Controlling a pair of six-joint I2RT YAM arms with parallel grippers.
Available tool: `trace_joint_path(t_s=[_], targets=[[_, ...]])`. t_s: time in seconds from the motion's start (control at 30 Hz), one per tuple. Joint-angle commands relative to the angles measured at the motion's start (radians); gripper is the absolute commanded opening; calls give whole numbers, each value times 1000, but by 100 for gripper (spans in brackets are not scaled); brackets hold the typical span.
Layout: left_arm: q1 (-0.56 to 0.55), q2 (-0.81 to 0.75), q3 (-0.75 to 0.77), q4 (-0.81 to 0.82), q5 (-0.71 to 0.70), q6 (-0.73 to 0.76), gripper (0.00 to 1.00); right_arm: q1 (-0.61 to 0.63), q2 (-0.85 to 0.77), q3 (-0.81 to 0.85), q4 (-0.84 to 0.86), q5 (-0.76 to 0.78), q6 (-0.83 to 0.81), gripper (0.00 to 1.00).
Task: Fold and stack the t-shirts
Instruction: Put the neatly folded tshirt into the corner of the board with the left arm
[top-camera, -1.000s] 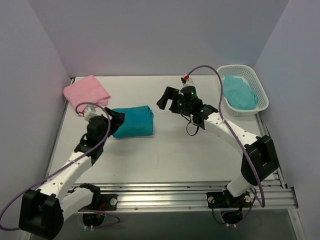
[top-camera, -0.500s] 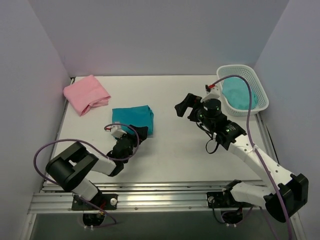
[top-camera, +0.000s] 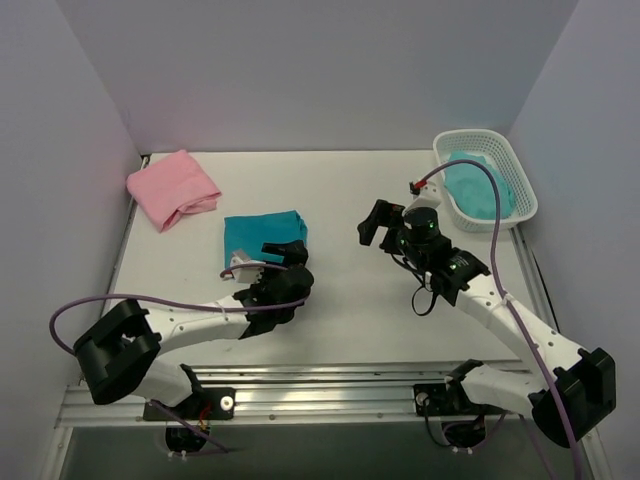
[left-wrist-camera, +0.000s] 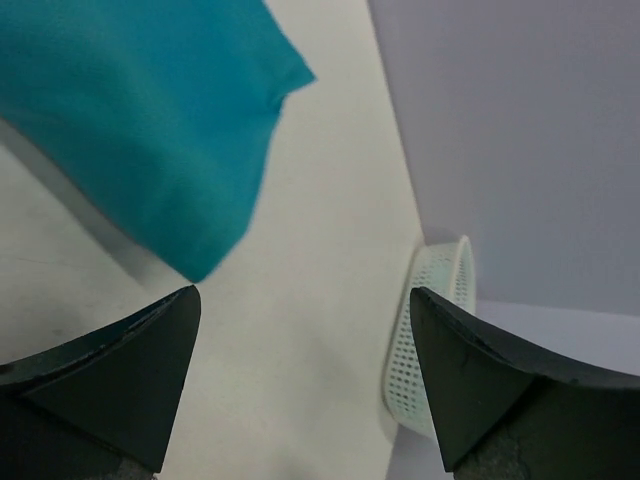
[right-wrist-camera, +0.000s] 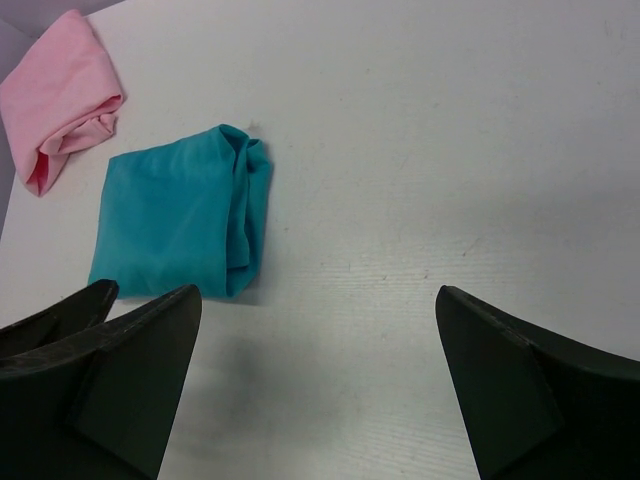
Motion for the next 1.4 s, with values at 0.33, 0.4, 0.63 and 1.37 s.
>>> trace_joint_path(t_s=[0.33, 0.4, 0.63, 1.37], targets=[[141, 128, -38, -218, 50, -491, 94, -10, 29, -18, 37, 29, -25, 100], [181, 138, -61, -151, 84, -486, 94, -10, 35, -19, 40, 31, -25, 100], [254, 255, -104, 90, 173, -454, 94, -10, 52, -21, 49, 32, -22, 100], [733, 719, 161, 628, 1153, 244, 2, -31, 35, -19, 44, 14, -19, 100]])
